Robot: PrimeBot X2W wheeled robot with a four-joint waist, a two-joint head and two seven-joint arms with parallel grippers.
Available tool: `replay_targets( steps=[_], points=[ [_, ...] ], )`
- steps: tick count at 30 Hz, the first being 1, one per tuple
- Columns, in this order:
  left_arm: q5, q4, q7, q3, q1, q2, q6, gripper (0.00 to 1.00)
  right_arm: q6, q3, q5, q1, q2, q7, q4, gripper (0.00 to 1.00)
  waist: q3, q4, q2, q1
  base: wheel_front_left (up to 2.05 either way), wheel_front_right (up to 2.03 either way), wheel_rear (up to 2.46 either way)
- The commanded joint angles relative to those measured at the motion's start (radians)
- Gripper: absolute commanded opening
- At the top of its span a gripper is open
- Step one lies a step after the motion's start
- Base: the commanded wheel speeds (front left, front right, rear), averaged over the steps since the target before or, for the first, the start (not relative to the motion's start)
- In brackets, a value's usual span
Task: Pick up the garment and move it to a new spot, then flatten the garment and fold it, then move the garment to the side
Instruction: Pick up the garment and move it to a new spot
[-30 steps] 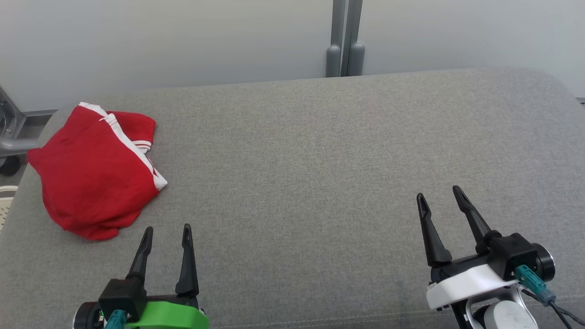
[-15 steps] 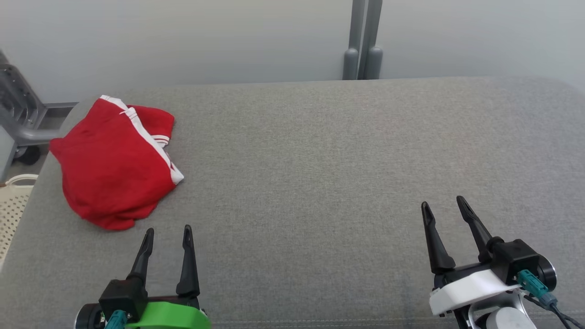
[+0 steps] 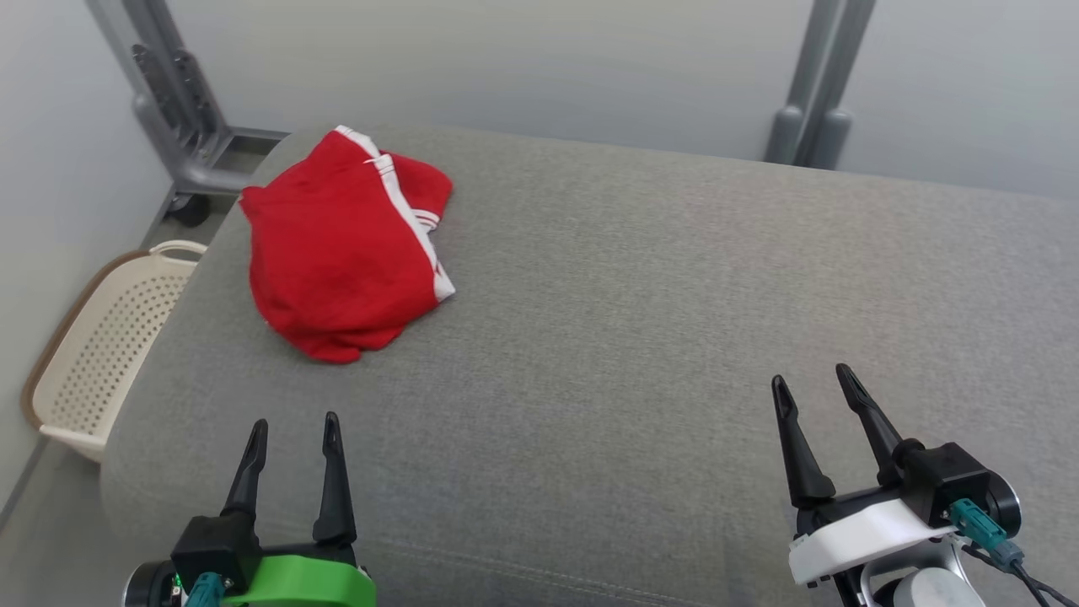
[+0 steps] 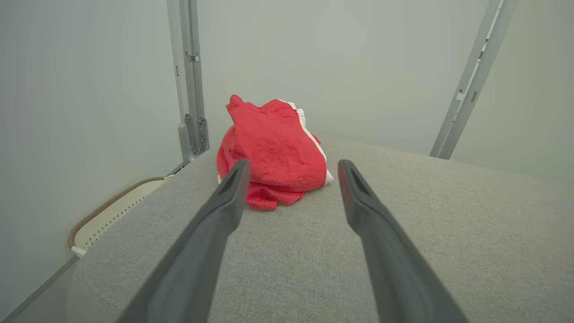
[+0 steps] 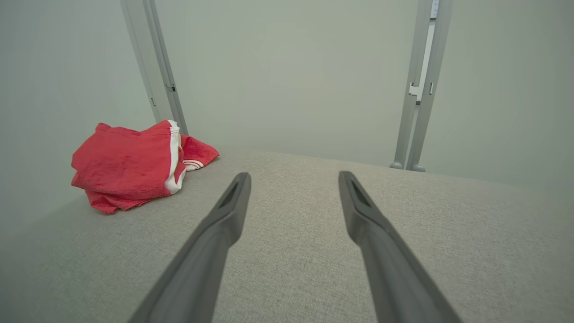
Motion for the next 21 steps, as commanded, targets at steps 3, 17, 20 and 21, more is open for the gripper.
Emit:
replay_targets(
  steps=[3,17,20,21],
  points=[
    [0.006,-0.006,0.000,0.005,0.015,0.005,0.004,1.00,0.000,0.001,0.006,-0.002,-0.003,-0.003,0.003,1.00,0.010,0.130,0.0000,0.0000,0.00,0.00,0.00],
    [0.006,-0.021,0.000,0.027,0.020,0.005,0.020,1.00,0.000,0.003,0.010,-0.018,-0.003,-0.003,0.009,1.00,0.031,0.233,0.0000,0.0000,0.00,0.00,0.00],
    [-0.002,-0.023,0.000,0.037,0.018,0.005,0.026,1.00,0.000,0.004,0.009,-0.022,-0.004,-0.003,0.011,1.00,0.039,0.221,0.0000,0.0000,0.00,0.00,0.00],
    [-0.002,-0.023,0.000,0.037,0.018,0.005,0.026,1.00,0.000,0.004,0.009,-0.022,-0.004,-0.003,0.011,1.00,0.039,0.221,0.0000,0.0000,0.00,0.00,0.00]
  ],
)
